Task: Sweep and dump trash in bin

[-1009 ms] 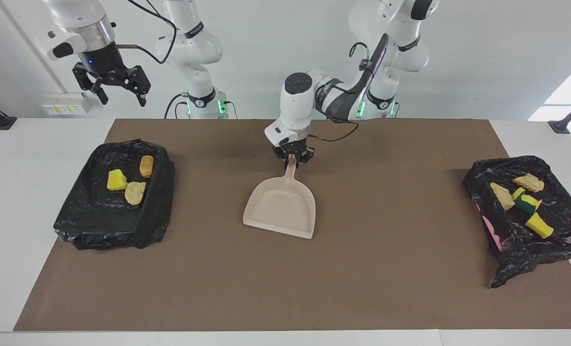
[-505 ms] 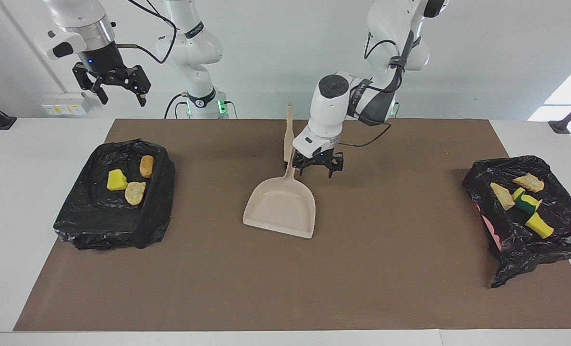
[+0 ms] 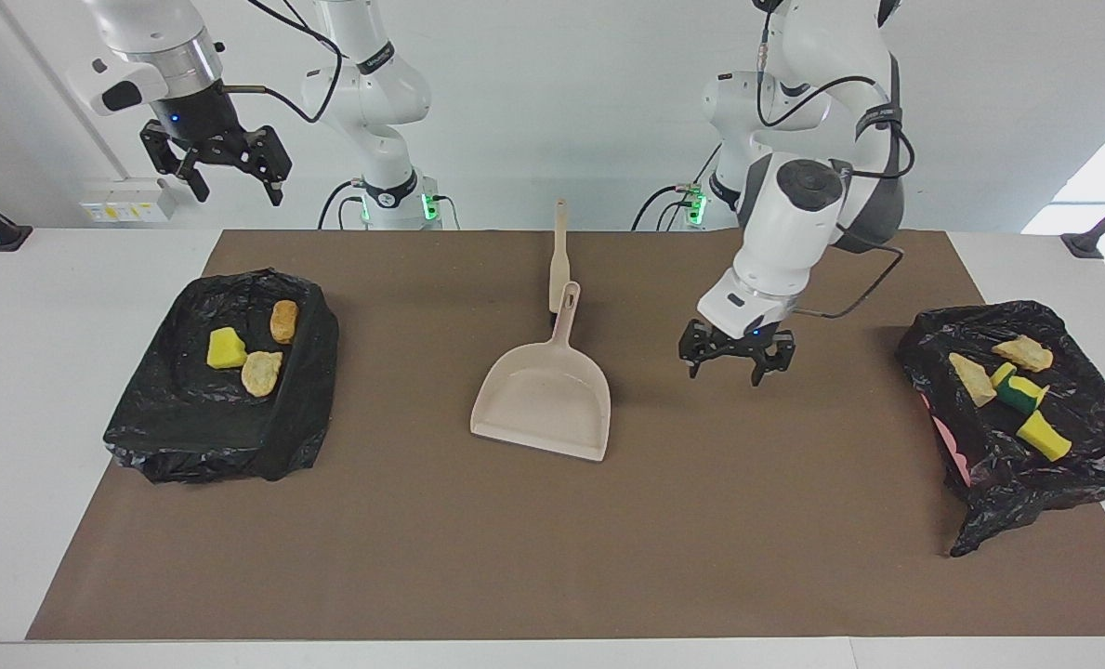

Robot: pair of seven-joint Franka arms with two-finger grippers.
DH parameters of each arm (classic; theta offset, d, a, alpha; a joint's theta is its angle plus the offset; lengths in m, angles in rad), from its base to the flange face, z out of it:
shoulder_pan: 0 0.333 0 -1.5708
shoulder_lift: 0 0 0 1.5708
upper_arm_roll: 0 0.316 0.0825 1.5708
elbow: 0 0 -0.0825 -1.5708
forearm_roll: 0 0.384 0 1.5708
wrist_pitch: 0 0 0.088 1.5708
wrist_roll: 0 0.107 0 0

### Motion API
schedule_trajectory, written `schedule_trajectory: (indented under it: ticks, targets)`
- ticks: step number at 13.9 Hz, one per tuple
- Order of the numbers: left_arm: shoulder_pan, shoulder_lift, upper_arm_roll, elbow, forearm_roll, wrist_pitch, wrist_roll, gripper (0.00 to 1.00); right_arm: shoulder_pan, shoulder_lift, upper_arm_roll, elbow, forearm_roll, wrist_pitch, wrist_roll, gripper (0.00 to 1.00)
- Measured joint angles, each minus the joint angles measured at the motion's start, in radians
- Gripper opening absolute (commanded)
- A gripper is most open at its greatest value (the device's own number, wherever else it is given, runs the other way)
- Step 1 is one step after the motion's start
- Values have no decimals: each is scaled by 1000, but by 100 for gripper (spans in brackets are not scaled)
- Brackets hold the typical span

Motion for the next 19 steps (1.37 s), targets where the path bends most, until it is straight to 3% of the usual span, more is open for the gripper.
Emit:
schedule_trajectory:
  ticks: [4, 7, 14, 19]
  targets:
    - [70, -64, 0, 79, 0, -171, 45, 100, 0, 0, 0, 0, 0, 0, 0, 100]
    - [90, -72, 1, 119, 0, -252, 53, 100, 0, 0, 0, 0, 0, 0, 0, 100]
    - [165, -106, 29, 138, 0, -334, 148, 100, 0, 0, 0, 0, 0, 0, 0, 100]
    - [165, -210, 124, 146, -1, -477, 196, 100, 0, 0, 0, 0, 0, 0, 0, 100]
